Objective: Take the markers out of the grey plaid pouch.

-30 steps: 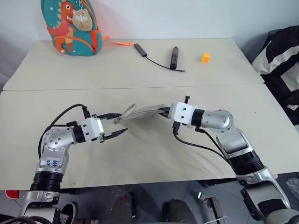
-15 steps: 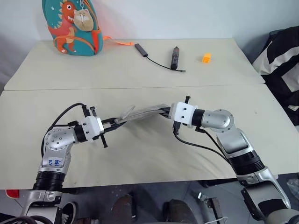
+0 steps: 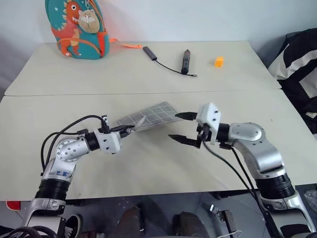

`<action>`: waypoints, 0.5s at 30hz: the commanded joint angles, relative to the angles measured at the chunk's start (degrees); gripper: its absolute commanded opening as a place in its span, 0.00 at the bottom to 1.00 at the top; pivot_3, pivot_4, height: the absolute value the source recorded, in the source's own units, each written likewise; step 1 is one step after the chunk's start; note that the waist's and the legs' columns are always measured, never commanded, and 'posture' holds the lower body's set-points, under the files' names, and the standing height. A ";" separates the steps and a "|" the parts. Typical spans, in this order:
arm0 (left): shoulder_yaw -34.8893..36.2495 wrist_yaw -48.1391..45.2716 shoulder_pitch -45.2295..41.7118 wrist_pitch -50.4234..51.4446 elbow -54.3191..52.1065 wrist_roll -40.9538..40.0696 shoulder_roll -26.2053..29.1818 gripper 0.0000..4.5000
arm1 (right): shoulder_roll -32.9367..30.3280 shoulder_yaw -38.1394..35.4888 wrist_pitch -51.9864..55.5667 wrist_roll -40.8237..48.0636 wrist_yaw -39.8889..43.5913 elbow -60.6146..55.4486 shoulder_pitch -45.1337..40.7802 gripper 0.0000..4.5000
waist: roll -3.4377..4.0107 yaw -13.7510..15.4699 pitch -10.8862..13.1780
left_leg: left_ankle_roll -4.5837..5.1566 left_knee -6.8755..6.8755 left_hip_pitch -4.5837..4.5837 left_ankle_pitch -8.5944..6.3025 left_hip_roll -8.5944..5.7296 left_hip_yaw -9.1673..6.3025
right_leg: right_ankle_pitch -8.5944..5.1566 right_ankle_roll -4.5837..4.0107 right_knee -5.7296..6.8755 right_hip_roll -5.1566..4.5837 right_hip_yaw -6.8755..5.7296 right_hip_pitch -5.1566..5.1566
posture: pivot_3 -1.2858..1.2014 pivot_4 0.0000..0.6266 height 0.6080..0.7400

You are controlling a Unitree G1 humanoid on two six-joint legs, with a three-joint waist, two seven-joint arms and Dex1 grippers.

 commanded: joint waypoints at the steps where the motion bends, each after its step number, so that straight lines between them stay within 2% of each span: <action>1: -2.26 5.08 0.12 -1.36 -1.05 5.18 -0.97 0.00 | 5.59 -1.01 9.23 4.84 -8.46 -3.93 -1.66 0.87 | 0.00 -0.10 0.00 | -0.02 -0.02 0.00 -0.01 0.04 0.00 | 0.00 -0.01 0.01 0.00 0.00 -0.03 | 0.52 0.24 1.00; 9: -5.91 9.58 1.08 2.19 -4.62 7.82 -4.08 0.00 | 17.17 1.21 21.30 6.05 -22.89 -4.19 -0.58 0.87 | 0.00 0.25 0.00 | -0.08 -0.09 -0.06 0.01 0.02 -0.01 | 0.03 -0.04 0.06 -0.05 0.02 -0.11 | 0.52 0.24 1.00; 15: -6.83 10.67 1.96 4.27 -6.72 7.09 -4.41 0.00 | 18.11 2.42 24.56 5.12 -25.84 -4.21 -0.92 0.87 | 0.00 0.10 0.00 | -0.07 -0.09 -0.05 0.01 0.01 0.00 | 0.03 -0.03 0.04 -0.04 0.02 -0.13 | 0.52 0.24 1.00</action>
